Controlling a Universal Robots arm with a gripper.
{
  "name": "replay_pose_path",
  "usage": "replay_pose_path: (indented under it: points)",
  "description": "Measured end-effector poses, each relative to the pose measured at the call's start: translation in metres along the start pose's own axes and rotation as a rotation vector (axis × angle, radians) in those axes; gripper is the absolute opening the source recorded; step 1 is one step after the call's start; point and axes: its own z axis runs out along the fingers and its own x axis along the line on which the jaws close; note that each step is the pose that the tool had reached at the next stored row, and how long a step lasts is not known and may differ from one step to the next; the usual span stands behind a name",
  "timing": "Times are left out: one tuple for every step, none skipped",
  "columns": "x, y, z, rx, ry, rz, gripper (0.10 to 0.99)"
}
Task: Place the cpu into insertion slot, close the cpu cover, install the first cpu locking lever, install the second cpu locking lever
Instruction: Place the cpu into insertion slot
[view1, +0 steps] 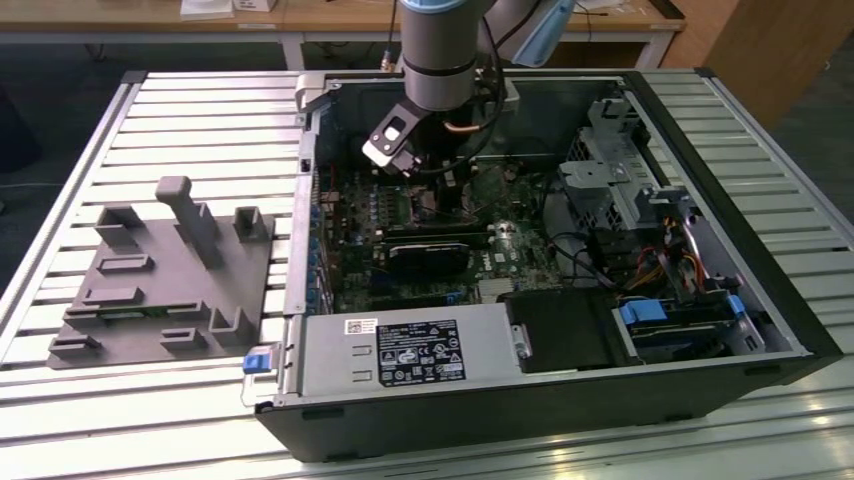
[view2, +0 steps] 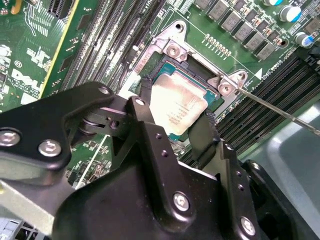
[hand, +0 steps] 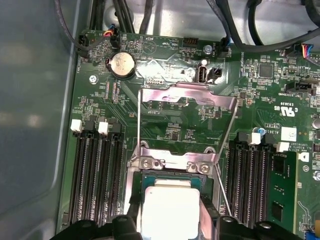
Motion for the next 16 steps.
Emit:
replay_pose_path:
  points:
    - [0.0000, 0.0000, 0.0000, 0.000, 0.0003, 0.000, 0.588]
    - [0.0000, 0.0001, 0.0001, 0.000, 0.0005, 0.000, 0.533]
    - [0.0000, 0.0002, 0.0000, 0.000, 0.0007, 0.000, 0.533]
    - [0.0001, 0.0002, -0.0001, -0.001, 0.0009, 0.000, 0.533]
    - [0.0000, 0.0002, -0.0001, -0.001, 0.0009, 0.001, 0.533]
    - [-0.0002, 0.0002, -0.0001, -0.001, 0.0008, 0.002, 0.533]
    - [-0.0006, 0.0002, -0.0001, 0.000, 0.0006, 0.004, 0.533]
    - [-0.0012, 0.0002, -0.0001, 0.000, 0.0005, 0.005, 0.533]
    - [-0.0016, 0.0002, 0.0000, 0.000, 0.0003, 0.007, 0.533]
    - [-0.0020, 0.0002, 0.0000, 0.000, 0.0002, 0.008, 0.533]
    - [-0.0029, 0.0001, 0.0001, 0.000, 0.0001, 0.009, 0.533]
    - [-0.0036, 0.0001, 0.0001, 0.000, 0.0001, 0.010, 0.533]
    - [-0.0040, 0.0000, 0.0002, 0.000, 0.0001, 0.011, 0.533]
    - [-0.0041, 0.0000, 0.0002, 0.000, -0.0002, 0.011, 0.533]
    - [-0.0041, 0.0000, 0.0001, 0.000, -0.0004, 0.012, 0.533]
    - [-0.0041, 0.0000, 0.0001, 0.000, -0.0004, 0.014, 0.533]
